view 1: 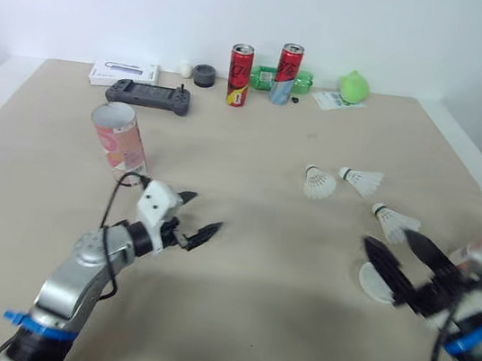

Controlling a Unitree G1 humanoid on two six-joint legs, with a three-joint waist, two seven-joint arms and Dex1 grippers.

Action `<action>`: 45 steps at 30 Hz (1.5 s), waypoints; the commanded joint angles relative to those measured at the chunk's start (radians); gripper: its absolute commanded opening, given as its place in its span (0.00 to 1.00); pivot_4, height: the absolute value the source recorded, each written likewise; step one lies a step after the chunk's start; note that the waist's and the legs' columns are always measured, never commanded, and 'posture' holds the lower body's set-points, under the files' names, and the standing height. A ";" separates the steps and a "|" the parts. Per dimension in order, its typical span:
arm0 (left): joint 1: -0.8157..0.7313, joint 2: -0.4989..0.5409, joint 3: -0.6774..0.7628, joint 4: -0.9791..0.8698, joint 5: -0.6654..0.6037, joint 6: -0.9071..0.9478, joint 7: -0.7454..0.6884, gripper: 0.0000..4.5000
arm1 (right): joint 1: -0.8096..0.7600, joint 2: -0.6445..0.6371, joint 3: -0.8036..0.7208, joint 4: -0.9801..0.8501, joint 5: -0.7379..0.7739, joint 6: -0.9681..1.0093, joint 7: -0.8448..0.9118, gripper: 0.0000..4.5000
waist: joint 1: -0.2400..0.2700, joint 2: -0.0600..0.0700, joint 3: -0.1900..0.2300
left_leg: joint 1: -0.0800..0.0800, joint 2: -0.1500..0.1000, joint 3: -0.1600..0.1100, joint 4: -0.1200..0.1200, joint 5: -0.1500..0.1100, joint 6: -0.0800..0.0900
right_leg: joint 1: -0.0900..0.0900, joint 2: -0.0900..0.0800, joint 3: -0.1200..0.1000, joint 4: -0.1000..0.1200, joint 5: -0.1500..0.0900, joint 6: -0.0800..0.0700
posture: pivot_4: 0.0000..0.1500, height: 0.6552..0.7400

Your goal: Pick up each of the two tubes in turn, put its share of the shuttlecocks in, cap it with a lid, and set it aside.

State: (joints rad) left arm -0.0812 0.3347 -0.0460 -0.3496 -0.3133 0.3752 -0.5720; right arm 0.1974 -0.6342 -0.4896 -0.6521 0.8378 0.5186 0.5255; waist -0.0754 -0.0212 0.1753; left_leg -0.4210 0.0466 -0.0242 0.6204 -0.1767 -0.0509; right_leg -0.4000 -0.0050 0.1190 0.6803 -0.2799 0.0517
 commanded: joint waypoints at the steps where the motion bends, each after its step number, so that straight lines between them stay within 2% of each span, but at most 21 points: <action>1: 0.120 -0.020 0.113 -0.139 0.034 0.001 0.146 1.00 | -0.177 -0.061 0.216 -0.051 -0.011 0.074 0.044 0.99 | 0.003 -0.005 0.002 | -0.001 0.000 -0.004 0.000 0.001 0.001 | 0.001 0.001 -0.003 0.000 -0.001 0.000 | 1.00 1.00; 3: 0.173 -0.039 0.171 -0.167 0.084 0.017 0.252 1.00 | -0.278 -0.066 0.353 -0.014 -0.059 0.091 0.082 0.99 | 0.003 -0.008 0.003 | -0.001 0.000 -0.003 0.000 0.001 0.001 | 0.000 0.001 -0.003 0.000 -0.001 0.000 | 1.00 1.00; 5: 0.184 -0.052 0.206 -0.163 0.116 0.047 0.326 1.00 | -0.339 -0.043 0.429 0.032 -0.090 0.088 0.100 0.99 | 0.017 -0.012 0.004 | -0.003 0.000 -0.005 -0.001 0.001 0.001 | 0.000 0.001 -0.005 0.000 -0.001 0.000 | 1.00 1.00; 9: 0.127 -0.038 0.234 -0.104 0.129 0.123 0.374 1.00 | -0.423 -0.010 0.543 0.109 -0.173 0.051 0.151 0.99 | 0.035 -0.012 0.005 | -0.005 -0.001 -0.006 0.000 0.001 0.000 | 0.000 -0.001 -0.007 -0.002 -0.001 0.001 | 1.00 1.00; 12: 0.069 -0.012 0.233 -0.052 0.125 0.160 0.364 1.00 | -0.457 0.019 0.565 0.142 -0.199 0.041 0.163 0.99 | 0.033 -0.013 0.004 | -0.007 -0.001 -0.006 0.000 0.001 0.000 | -0.001 -0.001 -0.007 -0.005 0.002 0.006 | 1.00 1.00; 17: -0.096 0.016 0.215 0.151 0.098 0.195 0.306 1.00 | -0.481 0.049 0.588 0.171 -0.245 0.024 0.179 0.99 | 0.030 -0.013 0.004 | -0.007 0.000 -0.007 0.000 0.001 0.000 | -0.002 0.001 -0.008 -0.005 0.004 0.005 | 1.00 1.00; 23: -0.227 0.035 0.171 0.406 0.145 0.093 0.253 1.00 | -0.467 0.076 0.586 0.141 -0.261 0.033 0.156 0.99 | 0.030 -0.013 0.004 | -0.007 0.000 -0.007 -0.001 0.001 0.000 | -0.001 0.001 -0.008 -0.004 0.003 0.004 | 1.00 1.00; 38: -0.428 0.009 0.153 0.778 0.175 -0.130 0.239 1.00 | -0.459 0.097 0.583 0.122 -0.278 0.047 0.135 0.99 | 0.030 -0.013 0.004 | -0.004 0.000 -0.007 -0.001 0.009 -0.001 | 0.001 0.001 -0.008 -0.004 0.012 0.006 | 1.00 1.00; 45: -0.490 -0.002 0.150 0.897 0.189 -0.202 0.238 1.00 | -0.451 0.097 0.583 0.114 -0.284 0.047 0.129 0.99 | 0.031 -0.012 0.003 | -0.004 -0.001 -0.007 -0.001 0.011 0.000 | 0.001 0.000 -0.008 -0.005 0.014 0.006 | 1.00 1.00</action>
State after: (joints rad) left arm -0.5717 0.3372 0.1166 0.4949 -0.1433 0.1786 -0.3350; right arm -0.2503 -0.5381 0.1115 -0.4892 0.5521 0.5698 0.6544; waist -0.0446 -0.0328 0.1782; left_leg -0.4248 0.0460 -0.0308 0.6196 -0.1656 -0.0511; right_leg -0.3991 -0.0045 0.1112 0.6756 -0.2659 0.0572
